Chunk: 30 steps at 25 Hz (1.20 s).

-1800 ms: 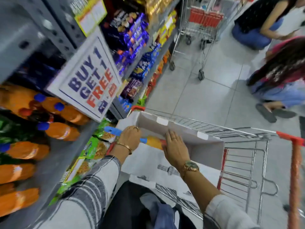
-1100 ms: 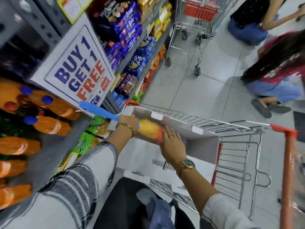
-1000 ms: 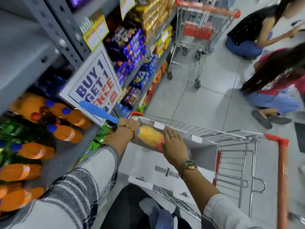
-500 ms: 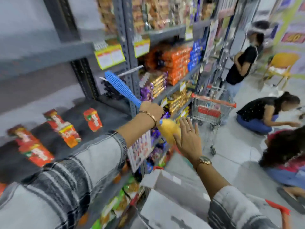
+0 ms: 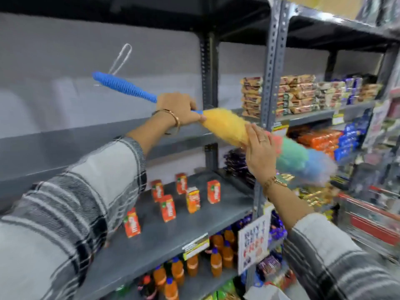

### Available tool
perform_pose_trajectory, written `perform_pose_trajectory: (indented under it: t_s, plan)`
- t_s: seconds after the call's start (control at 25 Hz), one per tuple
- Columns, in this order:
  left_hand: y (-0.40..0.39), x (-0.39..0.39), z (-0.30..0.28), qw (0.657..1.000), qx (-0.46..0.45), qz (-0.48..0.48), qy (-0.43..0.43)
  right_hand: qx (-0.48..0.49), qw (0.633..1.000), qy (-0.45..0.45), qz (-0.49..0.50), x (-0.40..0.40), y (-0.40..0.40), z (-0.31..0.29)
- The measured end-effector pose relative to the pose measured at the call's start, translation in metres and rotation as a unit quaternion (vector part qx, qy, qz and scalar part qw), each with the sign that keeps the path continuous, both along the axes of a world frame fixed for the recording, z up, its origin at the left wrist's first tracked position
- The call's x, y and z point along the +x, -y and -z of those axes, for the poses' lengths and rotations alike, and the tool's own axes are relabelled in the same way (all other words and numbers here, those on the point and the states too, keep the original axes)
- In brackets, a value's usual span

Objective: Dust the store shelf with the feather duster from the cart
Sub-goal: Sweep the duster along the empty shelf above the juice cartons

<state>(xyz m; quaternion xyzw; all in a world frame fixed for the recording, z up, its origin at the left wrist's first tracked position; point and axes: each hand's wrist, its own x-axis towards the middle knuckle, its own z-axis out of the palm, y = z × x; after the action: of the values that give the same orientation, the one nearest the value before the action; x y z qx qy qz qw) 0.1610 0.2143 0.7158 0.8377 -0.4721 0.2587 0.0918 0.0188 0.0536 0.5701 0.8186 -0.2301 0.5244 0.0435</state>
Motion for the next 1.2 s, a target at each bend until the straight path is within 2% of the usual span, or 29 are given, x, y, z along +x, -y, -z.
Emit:
perform_pose_trajectory:
  t_s: [0.16,0.28,0.4,0.48,0.6,0.68,0.76,0.8,0.84,0.92,0.96,1.0,1.04,1.12,1.16,1.2]
  plan:
    - [-0.085,0.063,-0.025,0.990,-0.092,-0.088,-0.059,-0.018,0.991,0.061,-0.114,0.077,-0.055,-0.047]
    - [-0.140,0.100,-0.022,0.972,-0.123,-0.121,-0.158,-0.010,0.977,0.090,-0.190,0.123,-0.099,-0.061]
    - [-0.182,0.128,0.002,0.934,-0.079,-0.149,-0.314,-0.040,0.966,0.063,-0.248,0.163,-0.143,-0.058]
    - [-0.194,0.136,0.019,0.915,-0.022,-0.194,-0.353,-0.085,0.964,0.043,-0.249,0.180,-0.159,-0.049]
    - [-0.180,0.144,0.020,0.919,-0.036,-0.246,-0.308,-0.109,0.965,0.063,-0.228,0.189,-0.157,-0.044]
    - [-0.152,0.144,0.015,0.927,-0.090,-0.296,-0.211,-0.115,0.970,0.077,-0.201,0.189,-0.155,-0.044]
    - [-0.131,0.135,0.010,0.930,-0.105,-0.345,-0.078,-0.135,0.969,0.073,-0.195,0.189,-0.157,-0.043]
    - [-0.129,0.134,0.008,0.932,-0.108,-0.343,-0.051,-0.138,0.967,0.072,-0.203,0.188,-0.158,-0.043]
    - [-0.133,0.139,0.005,0.938,-0.111,-0.321,-0.067,-0.137,0.965,0.074,-0.212,0.189,-0.158,-0.043]
    - [-0.154,0.151,0.005,0.946,-0.098,-0.244,-0.188,-0.125,0.964,0.077,-0.224,0.189,-0.156,-0.042]
    - [-0.164,0.152,0.011,0.938,-0.070,-0.222,-0.258,-0.122,0.963,0.076,-0.229,0.189,-0.156,-0.041]
    - [-0.168,0.152,0.017,0.930,-0.048,-0.222,-0.290,-0.122,0.962,0.076,-0.233,0.189,-0.155,-0.041]
    - [-0.162,0.153,0.021,0.928,-0.039,-0.240,-0.281,-0.121,0.962,0.075,-0.235,0.189,-0.156,-0.041]
    - [-0.136,0.149,0.019,0.938,-0.067,-0.292,-0.175,-0.120,0.961,0.073,-0.236,0.190,-0.156,-0.042]
    - [-0.124,0.144,0.015,0.942,-0.082,-0.299,-0.126,-0.119,0.961,0.071,-0.238,0.190,-0.157,-0.042]
    - [-0.114,0.142,0.010,0.950,-0.092,-0.276,-0.111,-0.118,0.961,0.071,-0.239,0.190,-0.156,-0.042]
